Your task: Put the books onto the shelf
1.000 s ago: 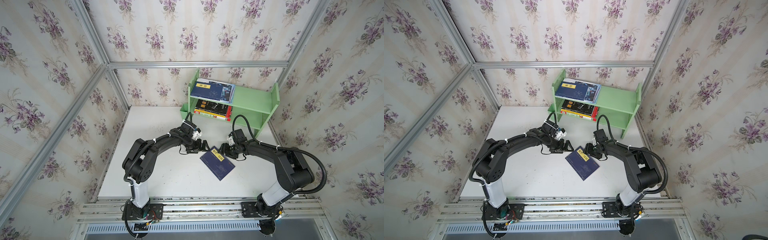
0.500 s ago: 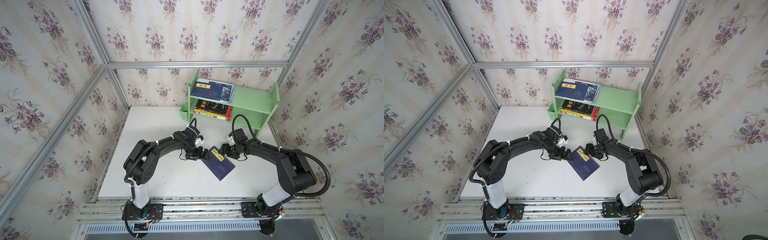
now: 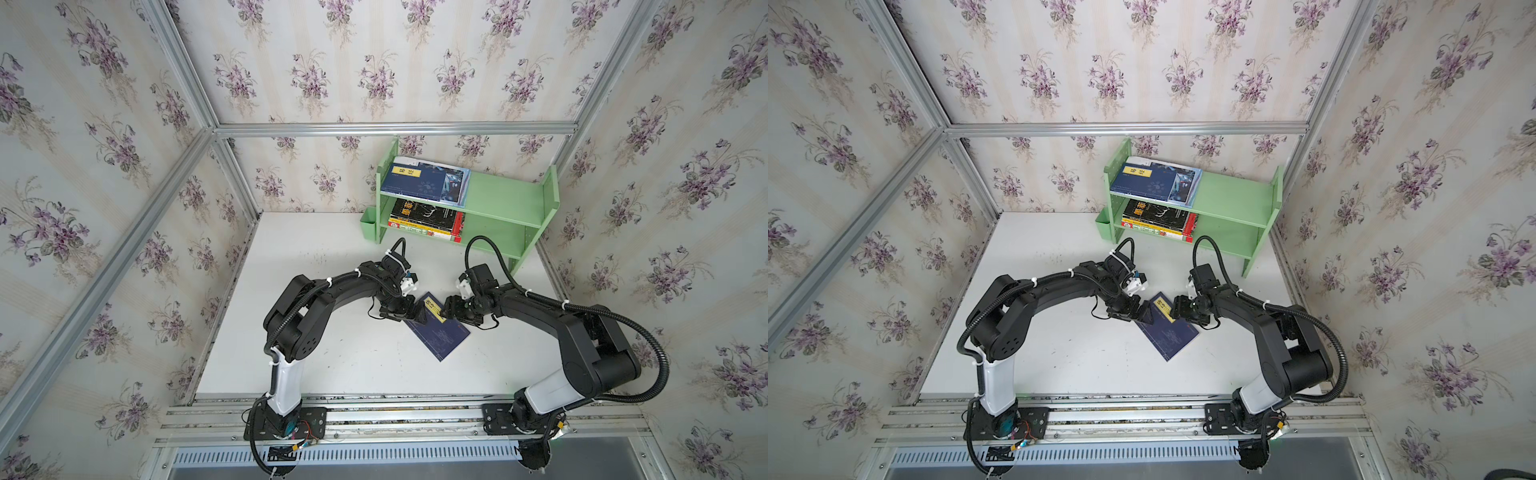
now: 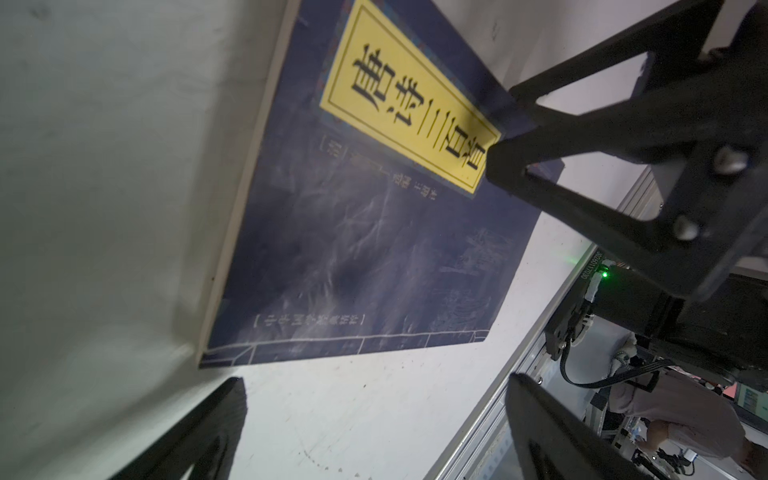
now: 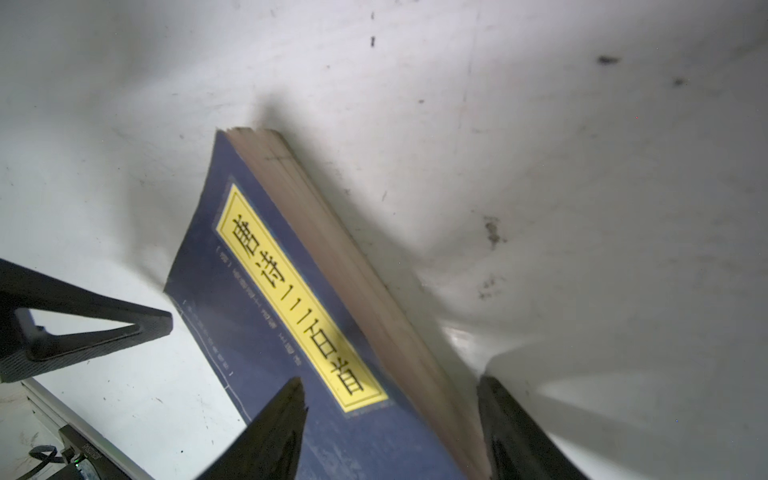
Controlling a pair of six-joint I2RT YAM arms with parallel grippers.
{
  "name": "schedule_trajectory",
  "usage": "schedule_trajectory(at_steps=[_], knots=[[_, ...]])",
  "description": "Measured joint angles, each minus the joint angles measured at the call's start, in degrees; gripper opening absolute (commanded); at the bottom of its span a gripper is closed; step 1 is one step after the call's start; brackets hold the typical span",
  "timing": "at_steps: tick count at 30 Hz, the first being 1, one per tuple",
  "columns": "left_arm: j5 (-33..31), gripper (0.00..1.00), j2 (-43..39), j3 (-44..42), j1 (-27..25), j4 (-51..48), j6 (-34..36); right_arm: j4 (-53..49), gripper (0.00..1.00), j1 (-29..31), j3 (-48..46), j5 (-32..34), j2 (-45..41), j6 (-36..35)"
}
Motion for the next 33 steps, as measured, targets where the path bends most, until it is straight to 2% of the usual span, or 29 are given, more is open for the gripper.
schedule_trajectory(at_steps=[9, 15, 20, 24, 28, 33], knots=[[1.01, 0.99, 4.28, 4.15, -0.15, -0.81, 1.09, 6.82, 0.68, 0.00, -0.87, -3.74, 1.97, 0.04], [0.72, 0.99, 8.85, 11.61, 0.09, -2.49, 0.57, 9.40, 0.67, 0.46, -0.57, -4.94, 3.91, 0.04], [-1.88, 1.00, 11.15, 17.62, 0.35, -2.43, -2.36, 11.43, 0.65, 1.64, -0.11, -5.11, 5.46, 0.76], [-5.18, 0.99, 6.49, 15.06, 0.68, -0.39, -5.86, 13.84, 0.63, 2.38, 0.24, -5.42, 6.36, 2.01], [-6.38, 0.99, 1.46, 10.12, 3.13, 5.03, -9.38, 13.66, 0.60, 2.69, 0.66, -4.90, 5.92, 2.62], [-6.47, 0.99, 0.28, 4.07, 6.38, 7.54, -14.08, 6.71, 0.57, 2.95, 2.16, -1.66, 4.48, 3.65]])
